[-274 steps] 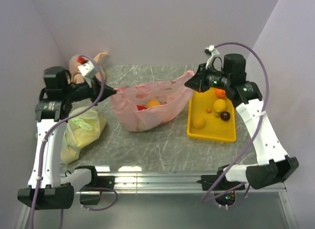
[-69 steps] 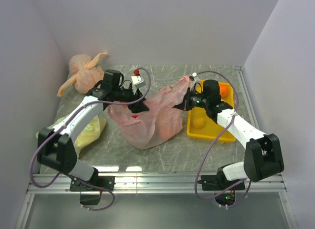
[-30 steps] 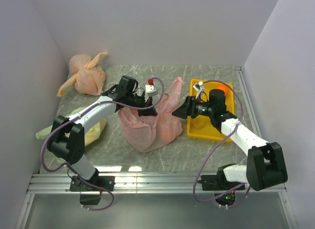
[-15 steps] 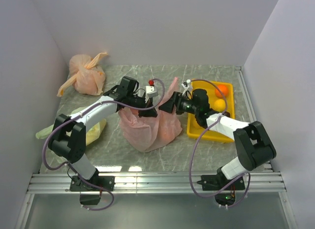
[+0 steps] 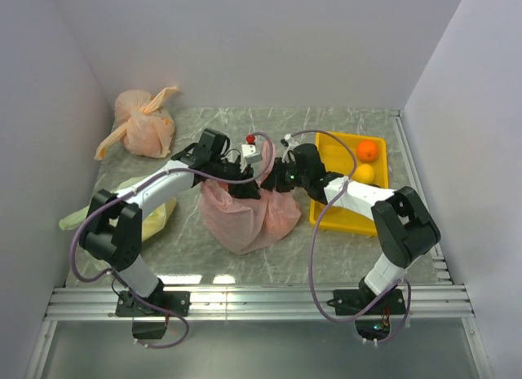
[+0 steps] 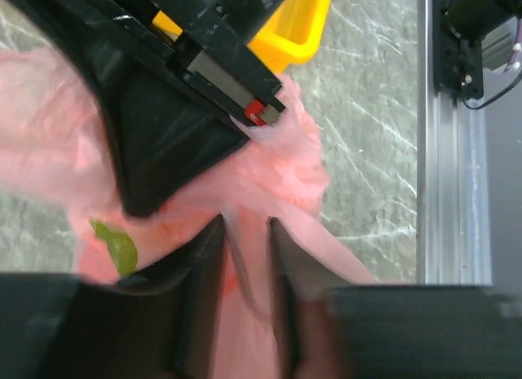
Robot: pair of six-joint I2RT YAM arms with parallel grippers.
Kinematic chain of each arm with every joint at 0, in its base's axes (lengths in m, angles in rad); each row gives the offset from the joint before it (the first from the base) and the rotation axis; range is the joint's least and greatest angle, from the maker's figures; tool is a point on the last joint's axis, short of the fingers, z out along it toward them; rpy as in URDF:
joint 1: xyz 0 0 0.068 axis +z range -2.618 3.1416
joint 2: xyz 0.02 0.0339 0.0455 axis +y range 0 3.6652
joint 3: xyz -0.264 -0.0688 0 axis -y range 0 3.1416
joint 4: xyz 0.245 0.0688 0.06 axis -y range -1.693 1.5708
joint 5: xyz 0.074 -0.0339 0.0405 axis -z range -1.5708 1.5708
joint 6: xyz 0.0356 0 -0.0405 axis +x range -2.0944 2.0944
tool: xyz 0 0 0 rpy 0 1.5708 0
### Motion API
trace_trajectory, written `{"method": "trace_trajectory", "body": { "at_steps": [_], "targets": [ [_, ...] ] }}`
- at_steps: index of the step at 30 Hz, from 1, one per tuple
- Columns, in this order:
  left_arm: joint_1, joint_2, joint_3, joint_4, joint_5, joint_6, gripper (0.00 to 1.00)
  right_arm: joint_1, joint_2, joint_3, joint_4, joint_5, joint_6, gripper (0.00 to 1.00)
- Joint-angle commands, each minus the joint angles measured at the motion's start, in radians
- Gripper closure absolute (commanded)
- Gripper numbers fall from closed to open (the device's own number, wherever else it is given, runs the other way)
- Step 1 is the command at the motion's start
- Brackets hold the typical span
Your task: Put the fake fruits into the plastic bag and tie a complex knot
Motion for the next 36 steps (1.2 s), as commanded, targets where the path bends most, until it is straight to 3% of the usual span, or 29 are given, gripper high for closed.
{"method": "trace_trajectory", "body": {
  "at_steps": [1, 5, 10, 12, 16, 19, 24, 26, 29, 36],
  "targets": [
    [0.042, -0.118, 0.017, -0.004, 0.011, -0.046, 0.62, 0.000, -0.014, 0.058, -0.184, 0.144, -0.171, 1.00],
    [0.164, -0.233, 0.080, -0.018, 0.037, -0.159, 0.38, 0.013, -0.043, 0.080, -0.278, 0.237, -0.243, 1.00],
    [0.289, -0.305, 0.185, -0.157, 0.055, -0.198, 0.05, 0.047, -0.054, 0.088, -0.335, 0.289, -0.280, 1.00],
    [0.375, -0.336, 0.182, -0.283, 0.088, -0.171, 0.01, 0.055, -0.052, 0.094, -0.350, 0.301, -0.288, 1.00],
    [0.438, -0.403, 0.143, -0.560, 0.086, 0.074, 0.01, 0.069, -0.049, 0.104, -0.382, 0.326, -0.300, 1.00],
    [0.438, -0.486, 0.067, -0.590, 0.085, 0.089, 0.01, 0.079, -0.051, 0.112, -0.404, 0.344, -0.299, 1.00],
    [0.377, -0.635, -0.076, -0.425, 0.074, 0.028, 0.01, 0.108, -0.039, 0.120, -0.419, 0.393, -0.305, 1.00],
    [0.328, -0.672, -0.110, -0.287, 0.033, -0.052, 0.01, 0.113, -0.033, 0.126, -0.427, 0.399, -0.305, 1.00],
    [0.228, -0.687, -0.162, -0.126, -0.029, -0.121, 0.00, 0.125, -0.028, 0.126, -0.424, 0.415, -0.305, 1.00],
    [0.146, -0.652, -0.229, 0.060, -0.118, -0.179, 0.01, 0.139, -0.034, 0.123, -0.424, 0.436, -0.320, 1.00]
  ]
}}
